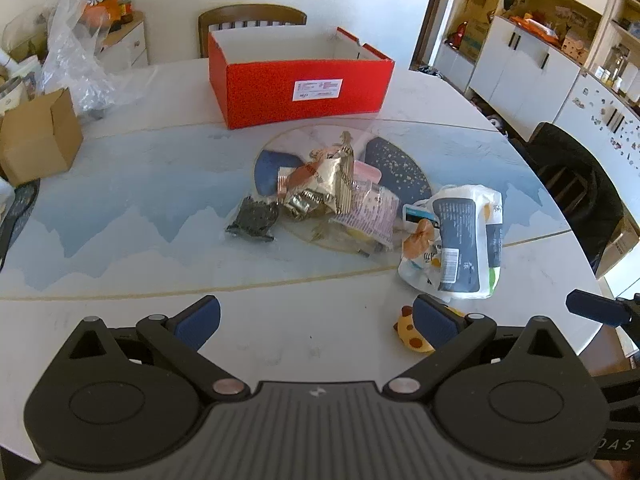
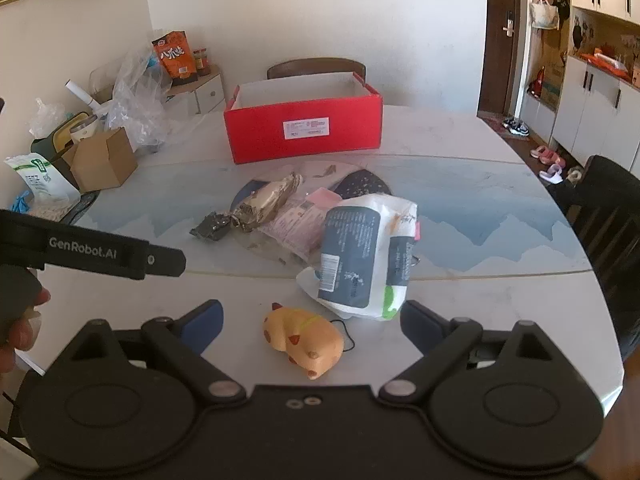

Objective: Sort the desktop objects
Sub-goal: 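Reach the left gripper to the dark seaweed packet while the right approaches the yellow toy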

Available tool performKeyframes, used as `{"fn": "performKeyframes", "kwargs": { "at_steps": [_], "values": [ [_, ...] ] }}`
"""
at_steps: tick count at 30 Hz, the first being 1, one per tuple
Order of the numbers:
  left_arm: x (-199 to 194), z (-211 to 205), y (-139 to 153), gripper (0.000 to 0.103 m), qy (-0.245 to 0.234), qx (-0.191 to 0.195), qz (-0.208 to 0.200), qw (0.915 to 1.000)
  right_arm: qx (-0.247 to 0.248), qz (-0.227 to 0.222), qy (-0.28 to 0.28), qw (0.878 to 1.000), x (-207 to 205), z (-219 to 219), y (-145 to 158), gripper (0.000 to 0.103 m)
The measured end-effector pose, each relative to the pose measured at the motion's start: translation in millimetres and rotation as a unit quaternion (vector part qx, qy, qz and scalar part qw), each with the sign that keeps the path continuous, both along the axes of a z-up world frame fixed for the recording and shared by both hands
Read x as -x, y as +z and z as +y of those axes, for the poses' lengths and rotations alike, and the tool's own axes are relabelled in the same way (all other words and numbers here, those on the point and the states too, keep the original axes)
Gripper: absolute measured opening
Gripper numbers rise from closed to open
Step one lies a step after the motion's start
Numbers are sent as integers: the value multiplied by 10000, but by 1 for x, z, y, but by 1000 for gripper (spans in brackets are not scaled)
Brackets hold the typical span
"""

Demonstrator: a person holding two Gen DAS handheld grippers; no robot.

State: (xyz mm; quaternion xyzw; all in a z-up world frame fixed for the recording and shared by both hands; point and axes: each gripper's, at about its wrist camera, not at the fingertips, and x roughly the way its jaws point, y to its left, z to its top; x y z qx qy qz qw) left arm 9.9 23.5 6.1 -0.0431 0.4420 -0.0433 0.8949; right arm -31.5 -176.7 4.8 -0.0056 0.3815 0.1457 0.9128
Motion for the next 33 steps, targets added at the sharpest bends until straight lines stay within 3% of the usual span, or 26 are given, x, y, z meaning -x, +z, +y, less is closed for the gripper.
{"fn": "performKeyframes", "kwargs": {
  "at_steps": [12,21,33],
  "values": [
    [-23,18,-9,103,127,-29,-40,9999,120,264,25,9996,-15,9,-9,93],
    [-52,35,-35,103,263,-345,-163,9989,210,574,84,9981,-31,21,-35,89],
    [-105,42,-76,102,-264,-826,-340,9957,325,924,-90,9951,-54,24,-66,82]
  ]
}}
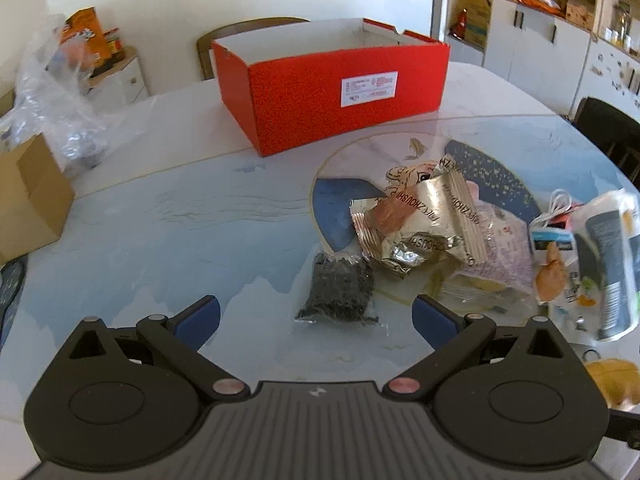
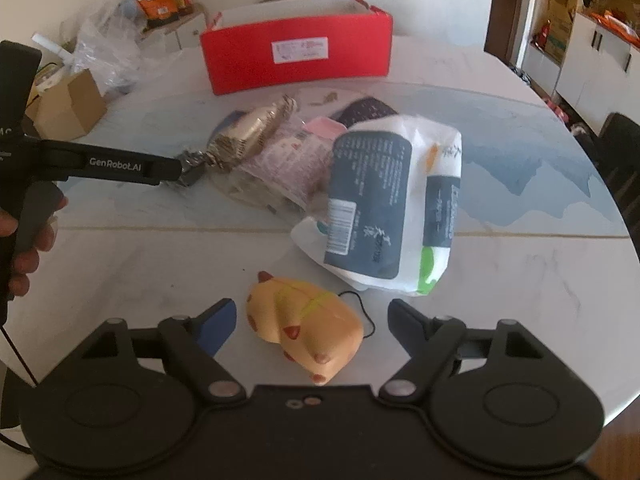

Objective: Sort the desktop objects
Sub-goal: 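Reach the left gripper to the dark seaweed packet while the right approaches the yellow toy, then grasp the seaweed packet with the left gripper while the right grasps the yellow toy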

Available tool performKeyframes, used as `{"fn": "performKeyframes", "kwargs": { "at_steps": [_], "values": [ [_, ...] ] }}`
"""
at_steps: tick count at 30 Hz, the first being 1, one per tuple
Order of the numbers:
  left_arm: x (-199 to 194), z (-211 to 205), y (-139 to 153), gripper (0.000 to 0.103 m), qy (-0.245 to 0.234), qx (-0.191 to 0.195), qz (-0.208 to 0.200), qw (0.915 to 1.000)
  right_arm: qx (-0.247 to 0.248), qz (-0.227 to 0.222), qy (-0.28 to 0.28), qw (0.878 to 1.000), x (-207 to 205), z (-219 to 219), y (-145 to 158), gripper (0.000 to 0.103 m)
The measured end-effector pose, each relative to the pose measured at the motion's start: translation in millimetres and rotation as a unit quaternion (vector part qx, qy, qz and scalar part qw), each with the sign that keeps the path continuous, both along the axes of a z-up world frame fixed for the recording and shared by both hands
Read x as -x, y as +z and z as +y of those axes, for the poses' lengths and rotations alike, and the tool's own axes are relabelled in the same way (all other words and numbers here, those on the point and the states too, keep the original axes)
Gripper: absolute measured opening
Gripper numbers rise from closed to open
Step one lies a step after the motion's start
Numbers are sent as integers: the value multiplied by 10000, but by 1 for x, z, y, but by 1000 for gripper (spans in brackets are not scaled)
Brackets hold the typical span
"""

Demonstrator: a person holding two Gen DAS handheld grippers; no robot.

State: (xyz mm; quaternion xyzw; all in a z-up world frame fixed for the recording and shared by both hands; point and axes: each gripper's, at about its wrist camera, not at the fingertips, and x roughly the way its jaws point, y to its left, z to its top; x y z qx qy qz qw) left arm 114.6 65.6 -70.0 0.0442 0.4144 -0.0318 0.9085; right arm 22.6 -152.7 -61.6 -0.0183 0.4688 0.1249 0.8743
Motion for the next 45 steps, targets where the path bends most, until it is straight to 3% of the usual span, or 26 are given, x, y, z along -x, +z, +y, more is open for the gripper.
{"fn": "performKeyframes", "kwargs": {
  "at_steps": [10,16,20,26,34,45],
  "values": [
    [-24,-1,-17,102,-149,-70,111,9998,41,366,6,9993,-11,3,-12,78],
    [-32,1,-23,85,-174,48,259,9995,-125,462,34,9988,-12,6,-15,74],
    [-33,5,-25,63,-221,132,324,9991,-186,501,96,9985,-12,7,-16,62],
    [-35,9,-23,45,-287,179,322,9989,-172,455,0,9988,-12,3,-13,58],
    [-31,14,-16,39,-454,125,241,9986,-264,303,-199,9990,-13,3,3,56],
    [-16,20,24,39,-714,379,73,9967,-506,-129,-521,9973,-39,15,48,56]
  ]
}}
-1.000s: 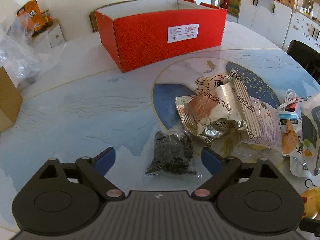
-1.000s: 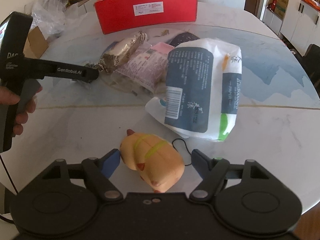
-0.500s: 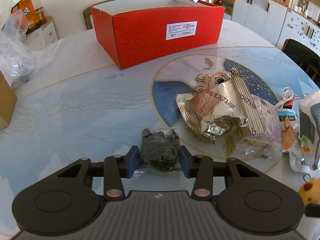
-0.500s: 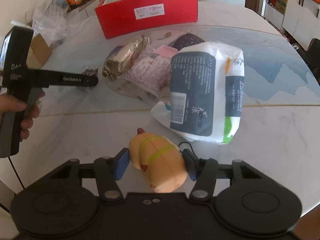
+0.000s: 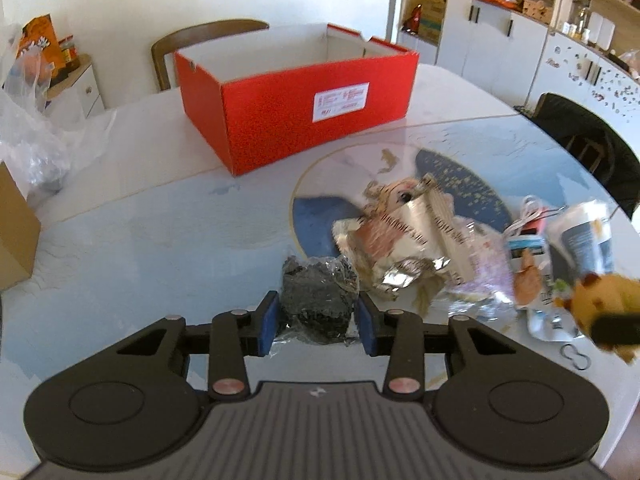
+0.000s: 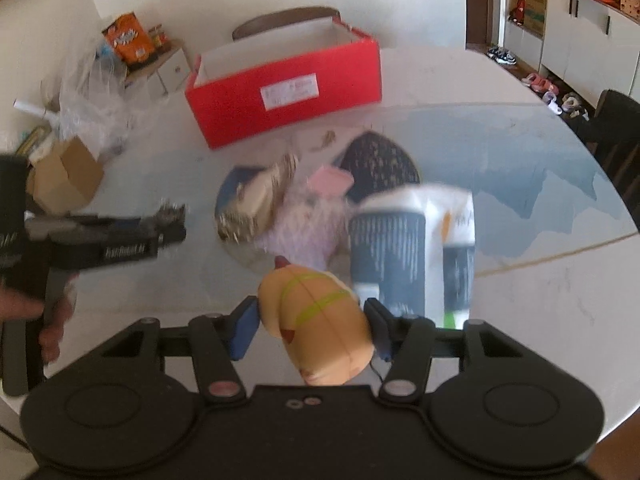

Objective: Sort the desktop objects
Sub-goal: 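Grasp the seaweed packet with the left gripper while the right grasps the yellow toy, then carry both items into the red box and open both grippers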

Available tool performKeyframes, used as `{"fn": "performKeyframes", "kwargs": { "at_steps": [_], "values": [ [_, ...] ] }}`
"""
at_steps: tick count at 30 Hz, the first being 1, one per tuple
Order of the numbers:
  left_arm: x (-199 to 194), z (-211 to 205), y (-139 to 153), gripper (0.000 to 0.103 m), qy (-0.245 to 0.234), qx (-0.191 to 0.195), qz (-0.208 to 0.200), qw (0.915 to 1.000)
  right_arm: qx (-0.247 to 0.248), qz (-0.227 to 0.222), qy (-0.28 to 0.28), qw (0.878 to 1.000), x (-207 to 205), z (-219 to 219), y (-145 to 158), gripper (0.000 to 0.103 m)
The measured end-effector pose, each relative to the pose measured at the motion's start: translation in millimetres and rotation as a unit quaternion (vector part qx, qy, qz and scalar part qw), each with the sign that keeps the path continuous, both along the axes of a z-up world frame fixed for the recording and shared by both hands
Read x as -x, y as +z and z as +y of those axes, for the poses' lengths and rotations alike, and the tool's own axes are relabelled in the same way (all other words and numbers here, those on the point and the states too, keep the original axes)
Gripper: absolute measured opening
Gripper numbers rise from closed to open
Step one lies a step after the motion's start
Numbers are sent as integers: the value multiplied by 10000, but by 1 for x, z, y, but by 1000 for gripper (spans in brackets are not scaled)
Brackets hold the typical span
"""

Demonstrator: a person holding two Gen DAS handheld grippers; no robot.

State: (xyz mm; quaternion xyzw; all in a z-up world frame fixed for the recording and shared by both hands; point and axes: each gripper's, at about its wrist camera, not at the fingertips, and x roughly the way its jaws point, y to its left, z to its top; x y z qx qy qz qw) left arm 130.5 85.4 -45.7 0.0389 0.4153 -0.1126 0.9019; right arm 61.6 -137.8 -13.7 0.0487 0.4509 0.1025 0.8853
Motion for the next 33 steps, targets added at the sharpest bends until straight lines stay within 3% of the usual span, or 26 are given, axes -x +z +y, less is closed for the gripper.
{"fn": "performKeyframes", "kwargs": {
  "at_steps": [8,16,33],
  "values": [
    [-1,-1,35,39,-119,83,-100,9998,-163,-242,-120,9995,-27,8,29,56],
    [-20,-5,59,39,78,146,-164,9997,-231,-473,-2,9986,-71,13,53,56],
    [-120,-34,104,39,639,64,-622,9960,-511,-733,865,9922,-212,9,85,56]
  ]
}}
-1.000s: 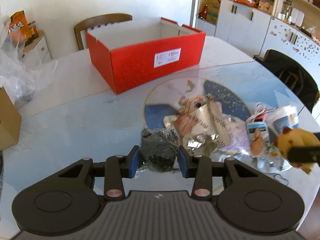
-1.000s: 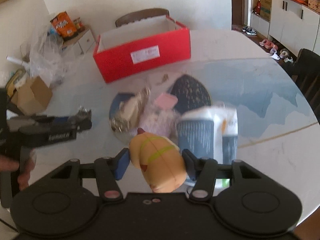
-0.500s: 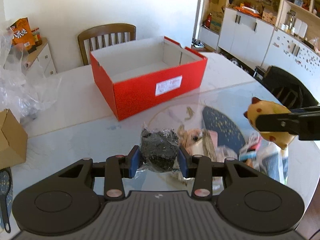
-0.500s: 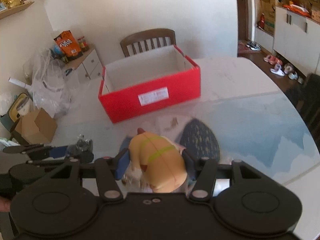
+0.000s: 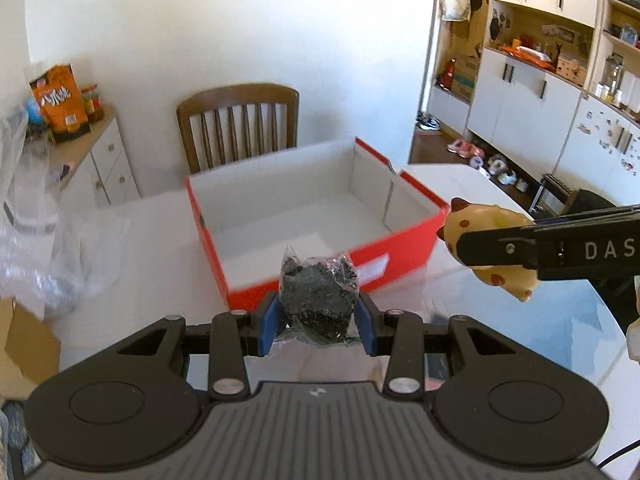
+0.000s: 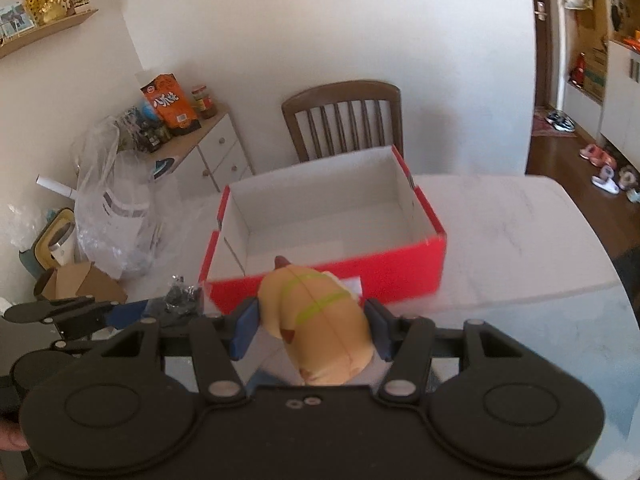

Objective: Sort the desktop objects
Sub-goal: 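Carry both items into the red box and open both grippers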

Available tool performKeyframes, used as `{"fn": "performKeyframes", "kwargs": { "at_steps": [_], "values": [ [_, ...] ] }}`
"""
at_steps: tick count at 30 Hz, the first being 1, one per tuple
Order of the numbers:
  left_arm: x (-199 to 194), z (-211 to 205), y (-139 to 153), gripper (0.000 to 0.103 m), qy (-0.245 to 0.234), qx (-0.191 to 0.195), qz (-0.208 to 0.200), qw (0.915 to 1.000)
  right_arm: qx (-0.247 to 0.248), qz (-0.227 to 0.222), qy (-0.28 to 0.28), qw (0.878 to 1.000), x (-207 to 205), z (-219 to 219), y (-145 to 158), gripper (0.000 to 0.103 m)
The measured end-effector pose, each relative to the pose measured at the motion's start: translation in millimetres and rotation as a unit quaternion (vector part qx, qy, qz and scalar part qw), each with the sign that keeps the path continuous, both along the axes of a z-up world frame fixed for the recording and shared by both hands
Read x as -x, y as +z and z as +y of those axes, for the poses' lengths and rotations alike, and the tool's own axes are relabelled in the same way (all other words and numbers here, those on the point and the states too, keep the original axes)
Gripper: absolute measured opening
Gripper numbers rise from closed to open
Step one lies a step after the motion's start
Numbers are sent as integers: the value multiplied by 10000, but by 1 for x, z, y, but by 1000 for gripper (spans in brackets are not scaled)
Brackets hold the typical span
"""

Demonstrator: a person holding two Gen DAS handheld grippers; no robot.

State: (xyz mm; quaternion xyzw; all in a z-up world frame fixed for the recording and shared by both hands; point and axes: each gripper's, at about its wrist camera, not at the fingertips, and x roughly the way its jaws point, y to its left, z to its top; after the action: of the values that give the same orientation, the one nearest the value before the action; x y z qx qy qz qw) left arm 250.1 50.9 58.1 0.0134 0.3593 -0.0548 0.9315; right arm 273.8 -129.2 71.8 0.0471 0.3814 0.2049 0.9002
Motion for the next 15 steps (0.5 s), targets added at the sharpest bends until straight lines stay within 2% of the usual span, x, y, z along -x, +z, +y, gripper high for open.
{"fn": "performKeyframes", "kwargs": {
  "at_steps": [6,15],
  "values": [
    [-41,-6,6,39,130,-151,-63,9998,78,-44,181,9998,-39,1,3,56],
    [-105,-3,-2,39,250,-372,119,9989,320,-30,230,9992,-92,7,-5,56]
  ]
}}
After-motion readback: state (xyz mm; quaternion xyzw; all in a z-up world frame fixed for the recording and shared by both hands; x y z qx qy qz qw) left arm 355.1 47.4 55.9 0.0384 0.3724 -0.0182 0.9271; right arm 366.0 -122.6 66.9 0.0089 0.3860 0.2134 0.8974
